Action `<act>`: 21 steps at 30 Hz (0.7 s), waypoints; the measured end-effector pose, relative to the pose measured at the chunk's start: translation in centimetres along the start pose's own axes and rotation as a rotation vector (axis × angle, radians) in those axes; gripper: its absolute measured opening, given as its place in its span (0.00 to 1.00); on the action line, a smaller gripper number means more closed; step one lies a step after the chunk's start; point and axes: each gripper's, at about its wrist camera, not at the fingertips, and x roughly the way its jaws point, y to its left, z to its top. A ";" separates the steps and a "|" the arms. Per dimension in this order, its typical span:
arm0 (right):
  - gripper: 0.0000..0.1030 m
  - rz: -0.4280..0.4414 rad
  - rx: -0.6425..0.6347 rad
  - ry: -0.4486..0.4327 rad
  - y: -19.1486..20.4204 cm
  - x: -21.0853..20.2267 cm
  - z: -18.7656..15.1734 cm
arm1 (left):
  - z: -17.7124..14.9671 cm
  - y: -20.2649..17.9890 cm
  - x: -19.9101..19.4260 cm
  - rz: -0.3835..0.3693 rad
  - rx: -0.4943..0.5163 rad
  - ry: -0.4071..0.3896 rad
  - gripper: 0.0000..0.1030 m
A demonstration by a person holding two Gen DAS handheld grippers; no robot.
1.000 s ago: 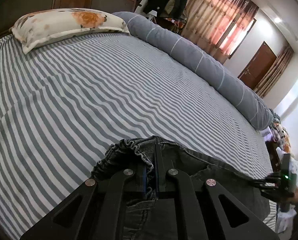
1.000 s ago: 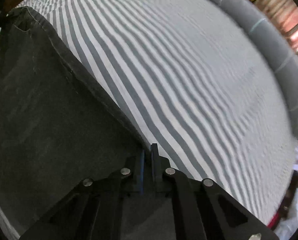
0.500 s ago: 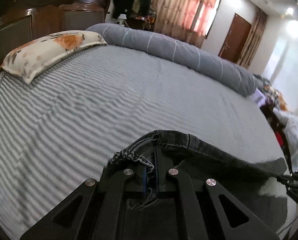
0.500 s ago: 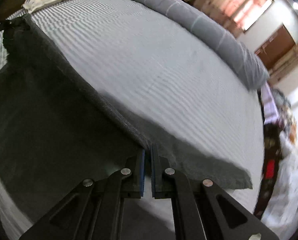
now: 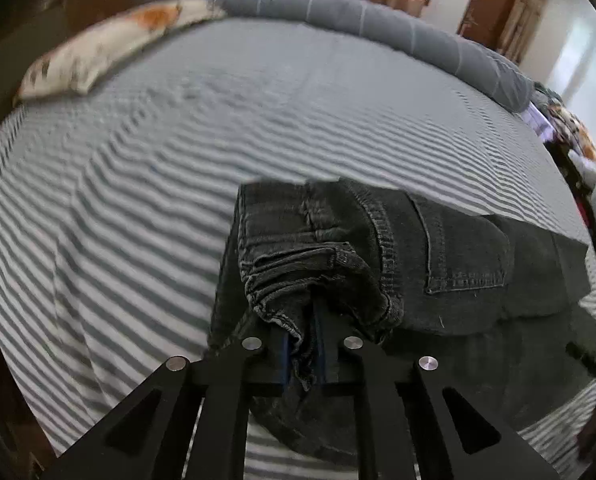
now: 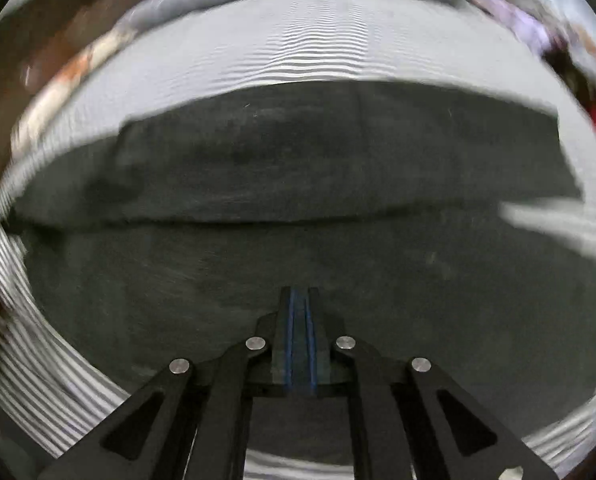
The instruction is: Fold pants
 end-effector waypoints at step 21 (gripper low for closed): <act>0.31 0.136 0.116 -0.062 2.2 -1.4 -4.8 | -1.6 4.9 -0.3 -0.493 -0.657 0.167 0.70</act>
